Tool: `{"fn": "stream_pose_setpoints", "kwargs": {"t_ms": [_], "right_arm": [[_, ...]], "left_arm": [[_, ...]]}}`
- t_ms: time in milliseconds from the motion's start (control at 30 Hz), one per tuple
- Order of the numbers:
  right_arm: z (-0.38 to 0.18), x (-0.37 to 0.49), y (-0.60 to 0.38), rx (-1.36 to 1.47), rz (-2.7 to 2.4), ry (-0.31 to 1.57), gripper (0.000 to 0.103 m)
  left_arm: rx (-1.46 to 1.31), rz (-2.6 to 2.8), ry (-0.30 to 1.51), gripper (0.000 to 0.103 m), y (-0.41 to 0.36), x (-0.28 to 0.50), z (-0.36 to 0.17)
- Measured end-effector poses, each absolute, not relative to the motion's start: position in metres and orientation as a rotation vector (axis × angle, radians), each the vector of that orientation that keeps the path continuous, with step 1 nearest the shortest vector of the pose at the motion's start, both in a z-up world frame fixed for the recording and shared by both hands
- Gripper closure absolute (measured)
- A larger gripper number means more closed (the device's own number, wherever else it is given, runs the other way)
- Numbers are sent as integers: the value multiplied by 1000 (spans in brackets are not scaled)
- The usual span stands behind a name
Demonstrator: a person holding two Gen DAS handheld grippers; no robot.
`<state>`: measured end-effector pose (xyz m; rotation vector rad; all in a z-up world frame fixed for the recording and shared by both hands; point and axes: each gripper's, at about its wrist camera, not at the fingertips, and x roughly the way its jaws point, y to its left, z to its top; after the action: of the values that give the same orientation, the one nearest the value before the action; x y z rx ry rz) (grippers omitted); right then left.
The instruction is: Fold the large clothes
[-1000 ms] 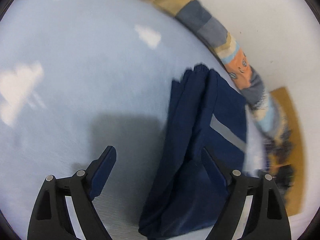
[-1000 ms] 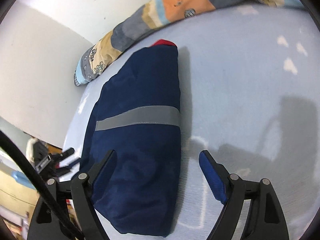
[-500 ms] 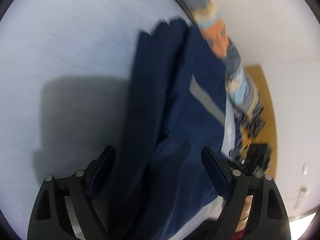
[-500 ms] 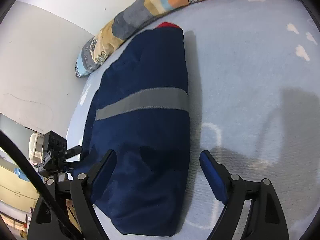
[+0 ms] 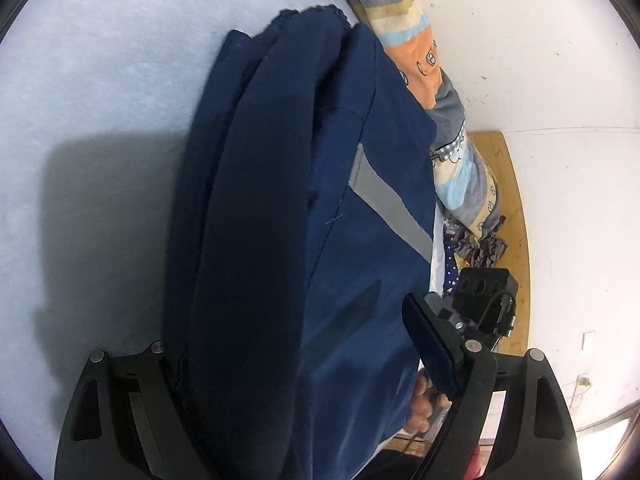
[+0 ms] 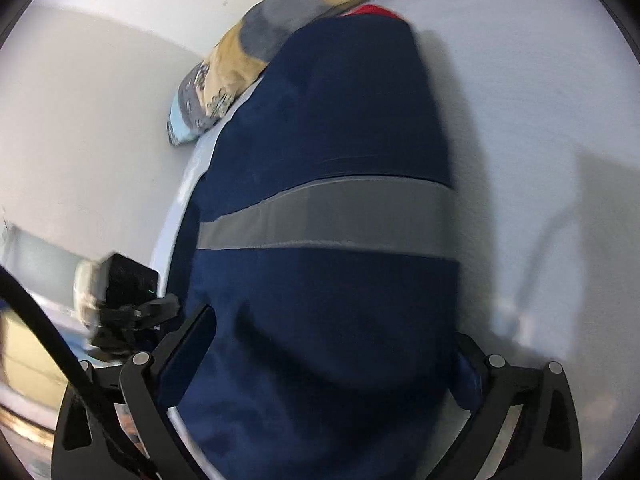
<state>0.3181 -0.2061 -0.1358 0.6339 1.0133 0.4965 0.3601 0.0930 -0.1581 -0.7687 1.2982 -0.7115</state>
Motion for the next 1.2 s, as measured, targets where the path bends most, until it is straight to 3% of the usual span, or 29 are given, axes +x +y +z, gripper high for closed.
{"fn": "stream_pose_setpoints", "kwargs": {"t_ms": [100,167,233,300,333,500,900,1200], "right_arm": [[-134,324,-200,597,512,991,0],[-128,323,-201,572,510,976,7],[-123,320,-206,549,468,984,31],[-118,314,-212,564,450,969,42],[-112,311,-210,525,434,963,45],[-86,295,-191,349,385,920,50],[-40,261,-206,270,369,860,52],[-10,186,-254,254,335,810,52]], "left_arm": [[-780,-699,1294,16,89,363,-157],[-773,-676,1273,16,90,361,-153],[-712,-639,1260,24,96,357,-147],[-623,-604,1249,43,87,356,-142],[-582,-598,1237,45,85,353,-138],[-546,-601,1173,65,88,341,-118],[-468,-686,1112,66,54,308,-73],[-382,-781,1056,66,8,243,-35]]}}
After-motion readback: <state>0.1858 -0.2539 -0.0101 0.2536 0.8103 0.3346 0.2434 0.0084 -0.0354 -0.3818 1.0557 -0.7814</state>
